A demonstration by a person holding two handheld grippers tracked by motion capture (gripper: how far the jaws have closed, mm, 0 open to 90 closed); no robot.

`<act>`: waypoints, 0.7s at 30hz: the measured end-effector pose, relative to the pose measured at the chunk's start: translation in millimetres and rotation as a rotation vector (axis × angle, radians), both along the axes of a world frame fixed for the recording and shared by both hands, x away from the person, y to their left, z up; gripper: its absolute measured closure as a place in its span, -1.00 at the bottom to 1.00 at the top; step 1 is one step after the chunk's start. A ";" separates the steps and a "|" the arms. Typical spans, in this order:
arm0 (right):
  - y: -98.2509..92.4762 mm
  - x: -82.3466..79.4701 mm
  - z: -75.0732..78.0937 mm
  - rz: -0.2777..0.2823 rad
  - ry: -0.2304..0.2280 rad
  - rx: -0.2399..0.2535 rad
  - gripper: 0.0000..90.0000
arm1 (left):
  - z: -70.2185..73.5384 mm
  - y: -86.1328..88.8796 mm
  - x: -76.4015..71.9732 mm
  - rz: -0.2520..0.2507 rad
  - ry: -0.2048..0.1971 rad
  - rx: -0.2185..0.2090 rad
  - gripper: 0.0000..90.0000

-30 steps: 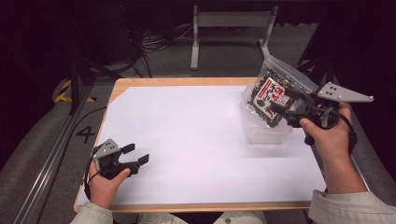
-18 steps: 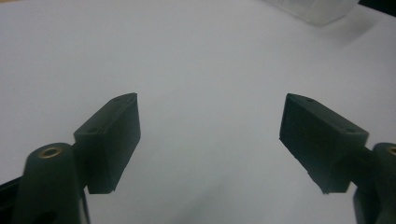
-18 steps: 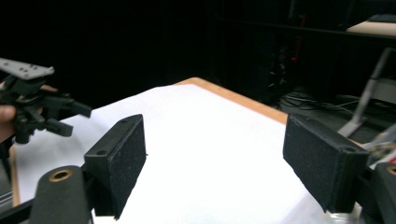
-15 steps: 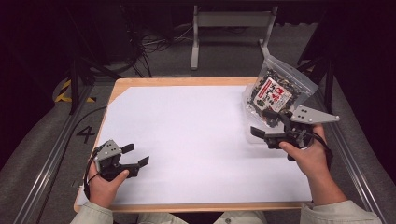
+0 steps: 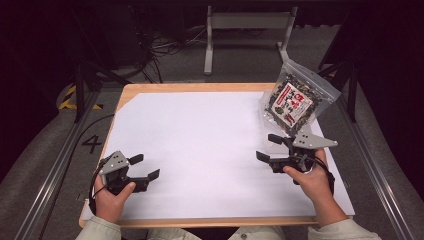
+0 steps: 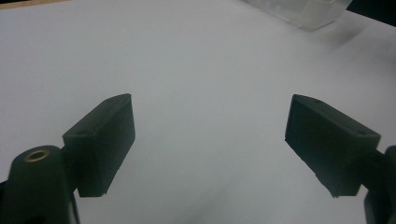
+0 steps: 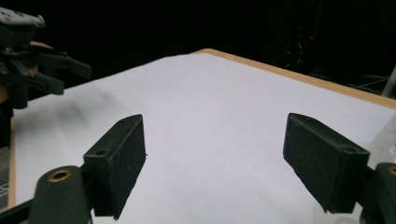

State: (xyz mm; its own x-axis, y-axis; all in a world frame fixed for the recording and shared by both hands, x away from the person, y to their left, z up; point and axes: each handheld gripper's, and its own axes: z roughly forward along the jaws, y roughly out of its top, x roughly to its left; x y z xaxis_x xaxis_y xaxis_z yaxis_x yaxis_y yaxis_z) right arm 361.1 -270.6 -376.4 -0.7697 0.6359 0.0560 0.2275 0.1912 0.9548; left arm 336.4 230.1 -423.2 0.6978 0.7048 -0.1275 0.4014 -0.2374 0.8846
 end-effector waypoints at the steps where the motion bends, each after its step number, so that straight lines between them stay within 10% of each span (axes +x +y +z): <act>1: 0.3 0.2 -3.4 -0.002 0.005 0.009 -0.52 | 0.1 -0.1 -0.2 0.001 0.000 0.002 -0.63; 21: 12.8 2.7 -53.6 -0.010 0.063 -0.137 -0.52 | -4.0 -3.4 0.3 0.002 0.011 0.050 -0.61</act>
State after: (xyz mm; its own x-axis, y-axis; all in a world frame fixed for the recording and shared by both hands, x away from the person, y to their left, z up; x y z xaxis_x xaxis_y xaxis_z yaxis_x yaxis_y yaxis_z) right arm 363.8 -257.8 -430.1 -0.7609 0.6487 0.0157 0.2885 0.3165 0.9036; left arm 336.7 226.7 -427.2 0.6952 0.7119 -0.0998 0.4119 -0.2807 0.8669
